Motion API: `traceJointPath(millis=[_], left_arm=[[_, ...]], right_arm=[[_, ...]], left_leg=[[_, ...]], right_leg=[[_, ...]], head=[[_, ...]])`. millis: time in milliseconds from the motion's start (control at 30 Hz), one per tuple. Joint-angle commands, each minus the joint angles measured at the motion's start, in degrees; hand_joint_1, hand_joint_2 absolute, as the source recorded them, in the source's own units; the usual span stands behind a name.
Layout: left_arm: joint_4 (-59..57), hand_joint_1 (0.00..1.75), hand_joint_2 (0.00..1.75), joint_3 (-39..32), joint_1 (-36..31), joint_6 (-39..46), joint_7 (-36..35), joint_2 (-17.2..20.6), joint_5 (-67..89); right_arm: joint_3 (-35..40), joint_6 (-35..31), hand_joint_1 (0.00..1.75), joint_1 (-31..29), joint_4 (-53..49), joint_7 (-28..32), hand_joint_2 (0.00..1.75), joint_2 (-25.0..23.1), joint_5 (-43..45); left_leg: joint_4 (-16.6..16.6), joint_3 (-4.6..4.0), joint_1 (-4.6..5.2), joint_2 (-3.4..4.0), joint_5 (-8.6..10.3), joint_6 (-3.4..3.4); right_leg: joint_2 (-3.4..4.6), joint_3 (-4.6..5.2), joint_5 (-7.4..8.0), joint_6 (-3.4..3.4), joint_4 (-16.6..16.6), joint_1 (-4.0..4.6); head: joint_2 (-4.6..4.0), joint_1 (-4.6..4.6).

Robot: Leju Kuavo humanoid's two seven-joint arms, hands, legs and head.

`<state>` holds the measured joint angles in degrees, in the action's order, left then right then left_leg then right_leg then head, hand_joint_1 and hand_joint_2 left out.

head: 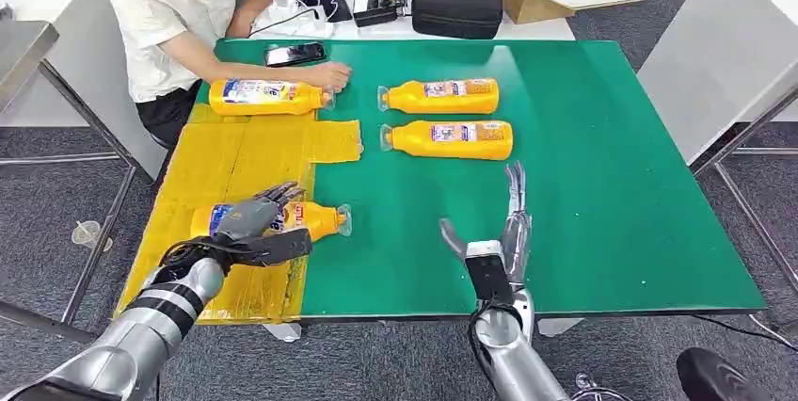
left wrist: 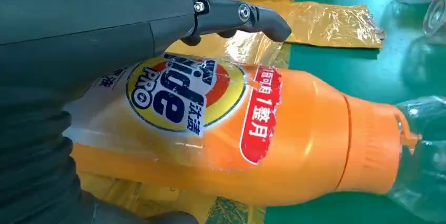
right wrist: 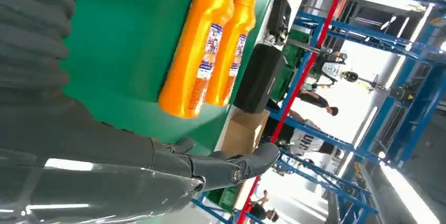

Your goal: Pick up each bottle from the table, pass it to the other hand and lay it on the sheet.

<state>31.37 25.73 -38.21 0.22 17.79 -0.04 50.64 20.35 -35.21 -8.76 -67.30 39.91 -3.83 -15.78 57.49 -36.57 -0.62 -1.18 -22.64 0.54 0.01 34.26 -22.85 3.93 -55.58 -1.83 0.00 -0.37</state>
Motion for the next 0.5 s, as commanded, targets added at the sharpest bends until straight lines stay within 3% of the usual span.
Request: traceJointPath(millis=[33, 200, 367, 500], left_arm=[[15.23, 0.00, 1.75, 1.53, 5.85, -2.32, 3.29, 2.90, -6.84], [38.41, 0.00, 1.75, 2.12, 17.23, 5.05, 2.88, 1.41, -14.53], [45.64, 0.00, 1.75, 1.77, 25.35, 18.37, 3.69, -1.75, -17.06], [48.12, 0.00, 1.75, 2.43, 27.50, 22.30, 3.56, -1.23, -18.21]], right_arm=[[1.24, -4.79, 0.00, -1.56, 2.53, 0.09, 1.75, 1.89, -0.38], [-0.56, -4.79, 0.00, -0.11, -0.09, 0.09, 1.75, 2.64, -0.05], [-3.84, -4.24, 0.00, 1.89, -2.92, 0.09, 1.75, 2.60, -2.05], [-8.81, 1.69, 0.00, -1.02, 4.38, 0.04, 1.75, 4.85, -9.04]], left_leg=[[-0.02, 0.23, -0.03, 0.24, -0.11, 0.01], [0.05, 0.06, -0.02, 0.12, -0.11, 0.02], [0.12, 0.42, -0.02, 0.24, -0.42, 0.05], [0.00, 0.14, 0.02, 0.08, -0.25, 0.03]], right_leg=[[0.16, -0.19, -0.03, -0.18, 0.07, 0.07], [0.04, -0.04, -0.08, -0.15, 0.01, 0.05], [0.10, -0.40, -0.32, -0.30, 0.02, 0.09], [0.00, -0.11, -0.15, -0.16, 0.12, 0.02]], head=[[0.00, 0.00], [0.00, 0.00], [0.00, 0.00], [0.00, 0.02]])
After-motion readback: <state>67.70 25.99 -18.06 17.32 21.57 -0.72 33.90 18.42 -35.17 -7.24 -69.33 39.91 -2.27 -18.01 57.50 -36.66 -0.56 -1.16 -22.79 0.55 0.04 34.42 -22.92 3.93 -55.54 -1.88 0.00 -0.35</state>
